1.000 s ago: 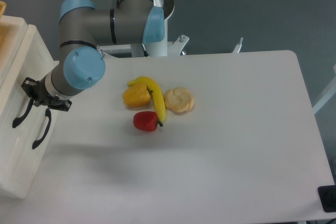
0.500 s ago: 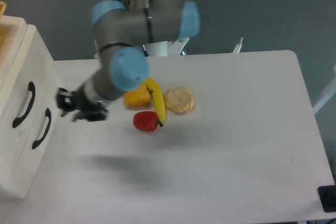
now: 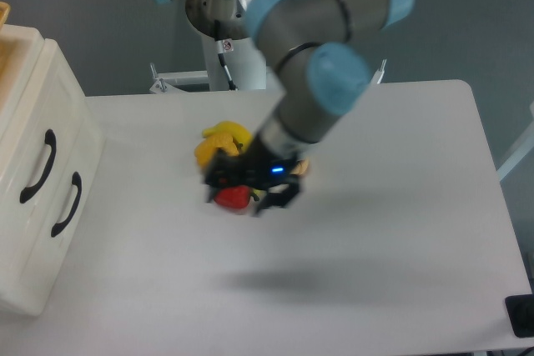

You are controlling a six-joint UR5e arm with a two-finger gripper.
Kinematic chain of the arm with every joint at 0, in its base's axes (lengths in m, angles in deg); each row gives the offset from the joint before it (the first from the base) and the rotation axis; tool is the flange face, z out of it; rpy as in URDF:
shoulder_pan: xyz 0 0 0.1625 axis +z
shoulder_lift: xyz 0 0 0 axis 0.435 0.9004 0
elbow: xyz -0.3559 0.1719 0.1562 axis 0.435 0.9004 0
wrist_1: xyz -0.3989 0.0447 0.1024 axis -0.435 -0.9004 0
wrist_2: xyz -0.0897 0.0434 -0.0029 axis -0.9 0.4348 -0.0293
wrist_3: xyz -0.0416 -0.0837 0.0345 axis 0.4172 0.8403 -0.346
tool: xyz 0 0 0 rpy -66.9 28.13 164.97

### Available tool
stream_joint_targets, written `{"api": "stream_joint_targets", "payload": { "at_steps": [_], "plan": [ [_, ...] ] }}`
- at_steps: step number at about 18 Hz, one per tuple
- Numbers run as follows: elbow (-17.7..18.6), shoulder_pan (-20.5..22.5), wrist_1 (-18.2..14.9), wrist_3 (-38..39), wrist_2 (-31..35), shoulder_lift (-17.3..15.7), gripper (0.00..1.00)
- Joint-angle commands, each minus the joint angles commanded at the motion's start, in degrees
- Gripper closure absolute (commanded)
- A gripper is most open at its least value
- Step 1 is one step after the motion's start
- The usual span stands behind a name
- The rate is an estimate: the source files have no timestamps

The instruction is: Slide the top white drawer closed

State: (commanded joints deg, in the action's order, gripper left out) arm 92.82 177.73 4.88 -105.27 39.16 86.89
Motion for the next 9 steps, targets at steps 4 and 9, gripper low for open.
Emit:
{"api": "stream_joint_targets", "payload": {
  "at_steps": [4, 9],
  "plan": [
    [-0.09, 3.88, 1.85, -15.9, 3.94, 0.96, 0.0],
    [-1.49, 4.94, 3.7, -25.33, 15.45, 4.21, 0.0]
  ]
}}
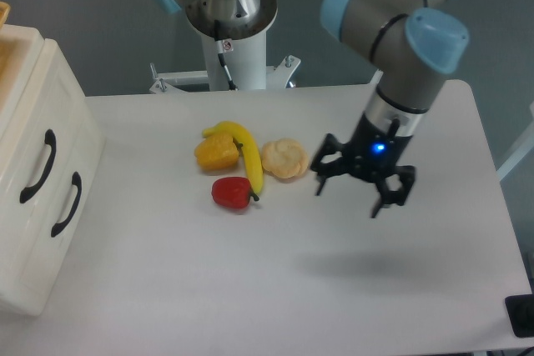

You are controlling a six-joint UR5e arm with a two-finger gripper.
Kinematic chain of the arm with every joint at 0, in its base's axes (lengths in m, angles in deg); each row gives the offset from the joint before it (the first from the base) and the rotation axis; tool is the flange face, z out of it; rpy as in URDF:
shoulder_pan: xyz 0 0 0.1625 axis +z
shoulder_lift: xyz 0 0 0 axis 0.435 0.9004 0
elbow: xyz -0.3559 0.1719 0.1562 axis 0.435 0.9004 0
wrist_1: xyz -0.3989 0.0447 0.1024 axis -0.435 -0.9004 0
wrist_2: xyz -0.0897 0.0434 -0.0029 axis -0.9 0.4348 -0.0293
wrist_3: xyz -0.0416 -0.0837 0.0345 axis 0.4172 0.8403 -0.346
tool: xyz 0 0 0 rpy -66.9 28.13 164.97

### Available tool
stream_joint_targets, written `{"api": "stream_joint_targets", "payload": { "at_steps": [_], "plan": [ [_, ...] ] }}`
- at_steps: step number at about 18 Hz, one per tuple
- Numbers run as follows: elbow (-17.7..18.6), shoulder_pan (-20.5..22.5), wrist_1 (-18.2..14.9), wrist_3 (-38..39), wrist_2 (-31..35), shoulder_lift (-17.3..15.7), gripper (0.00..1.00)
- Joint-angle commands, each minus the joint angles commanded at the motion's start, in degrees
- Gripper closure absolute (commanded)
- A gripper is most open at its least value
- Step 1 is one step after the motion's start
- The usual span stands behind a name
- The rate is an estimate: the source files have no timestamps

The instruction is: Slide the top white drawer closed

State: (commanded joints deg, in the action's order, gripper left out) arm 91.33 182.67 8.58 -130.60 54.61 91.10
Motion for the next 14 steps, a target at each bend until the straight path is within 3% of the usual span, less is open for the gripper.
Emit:
{"api": "stream_joint_targets", "payload": {
  "at_steps": [7, 11, 14],
  "plan": [
    [-5.45, 0.61, -0.17, -20.91, 11.61, 6.24, 0.0],
    [-9.05, 1.32, -0.44, -22.69, 14.68, 9.32, 0.0],
    [-9.32, 1.23, -0.44, -24.88, 15.92, 10.38, 0.0]
  ]
}}
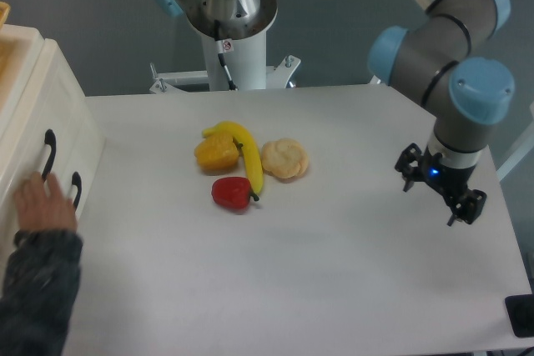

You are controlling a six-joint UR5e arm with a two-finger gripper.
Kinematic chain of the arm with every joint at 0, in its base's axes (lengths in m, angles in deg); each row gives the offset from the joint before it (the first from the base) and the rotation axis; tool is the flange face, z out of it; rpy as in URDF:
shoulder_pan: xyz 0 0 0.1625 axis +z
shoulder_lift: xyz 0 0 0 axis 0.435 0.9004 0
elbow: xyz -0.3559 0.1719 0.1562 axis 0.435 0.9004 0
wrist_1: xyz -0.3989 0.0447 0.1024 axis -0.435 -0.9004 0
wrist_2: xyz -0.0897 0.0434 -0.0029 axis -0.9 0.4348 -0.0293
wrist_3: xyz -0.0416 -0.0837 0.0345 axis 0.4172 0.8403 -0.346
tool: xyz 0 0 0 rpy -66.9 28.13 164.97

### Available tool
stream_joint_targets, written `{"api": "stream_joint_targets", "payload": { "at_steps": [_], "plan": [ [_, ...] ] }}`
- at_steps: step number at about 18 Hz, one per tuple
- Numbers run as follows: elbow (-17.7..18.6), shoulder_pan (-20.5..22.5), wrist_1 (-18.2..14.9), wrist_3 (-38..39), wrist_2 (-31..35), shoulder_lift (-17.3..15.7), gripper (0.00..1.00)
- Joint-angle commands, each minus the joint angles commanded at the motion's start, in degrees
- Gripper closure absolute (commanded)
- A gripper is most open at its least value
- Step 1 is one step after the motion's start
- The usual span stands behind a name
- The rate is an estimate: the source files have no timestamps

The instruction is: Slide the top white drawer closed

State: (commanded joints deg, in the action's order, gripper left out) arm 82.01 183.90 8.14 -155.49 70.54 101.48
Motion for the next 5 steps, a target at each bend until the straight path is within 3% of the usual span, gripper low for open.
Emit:
{"api": "stream_joint_targets", "payload": {
  "at_steps": [5],
  "plan": [
    [0.7, 0.7, 0.0, 0.0, -0.09, 0.0, 0.0]
  ]
}}
